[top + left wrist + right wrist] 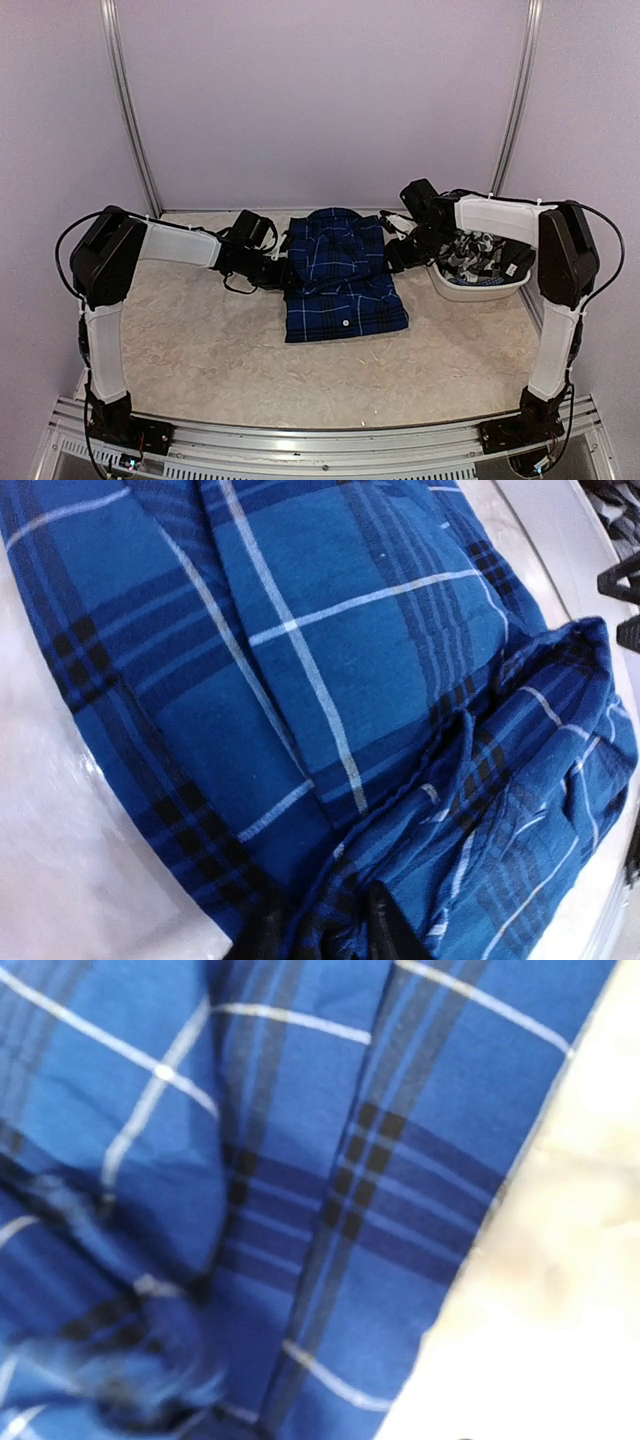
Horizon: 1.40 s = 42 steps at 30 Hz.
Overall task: Fold and stack the long sleeve shirts
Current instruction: Fold the rectangle-folded shirt at the center of the board, then smooth out the 2/3-rectangle-folded shirt at the center of the board.
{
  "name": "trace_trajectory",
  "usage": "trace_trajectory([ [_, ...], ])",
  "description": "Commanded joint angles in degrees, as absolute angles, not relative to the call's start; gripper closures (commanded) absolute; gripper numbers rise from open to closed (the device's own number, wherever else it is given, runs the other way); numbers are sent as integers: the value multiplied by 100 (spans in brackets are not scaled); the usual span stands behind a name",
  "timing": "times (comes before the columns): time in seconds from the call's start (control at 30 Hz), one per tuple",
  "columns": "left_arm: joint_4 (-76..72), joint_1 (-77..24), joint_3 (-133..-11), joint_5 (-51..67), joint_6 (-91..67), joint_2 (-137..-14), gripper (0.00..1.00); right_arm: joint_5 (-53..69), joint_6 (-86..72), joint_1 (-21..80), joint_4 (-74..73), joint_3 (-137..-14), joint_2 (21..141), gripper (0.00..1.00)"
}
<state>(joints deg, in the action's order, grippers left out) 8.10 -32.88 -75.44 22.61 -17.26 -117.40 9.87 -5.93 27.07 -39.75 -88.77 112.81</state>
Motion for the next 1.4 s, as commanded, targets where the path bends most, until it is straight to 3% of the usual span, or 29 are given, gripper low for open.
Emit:
trace_trajectory([
  [0.0, 258, -3213, -7396, 2042, -1990, -11563, 60, 1215, -764, 2659, -3416, -8367, 10531, 46],
  [0.13, -127, -3208, -7250, 1815, -2063, -11374, 31, 1777, -870, 2686, -2804, -7724, 10086, 45],
  [0.4, -1279, -3246, -6432, 1775, -2281, -10479, 2, 2072, -945, 2966, -2320, -7117, 10022, 47],
  [0.8, -2290, -4051, -5262, 2175, -2317, -9907, 5, 2382, -904, 3331, -2026, -7328, 10624, 51],
  [1.37, -2310, -4014, -6439, 2080, -2494, -11575, 8, 1480, -975, 2992, -1641, -7470, 11193, 50],
])
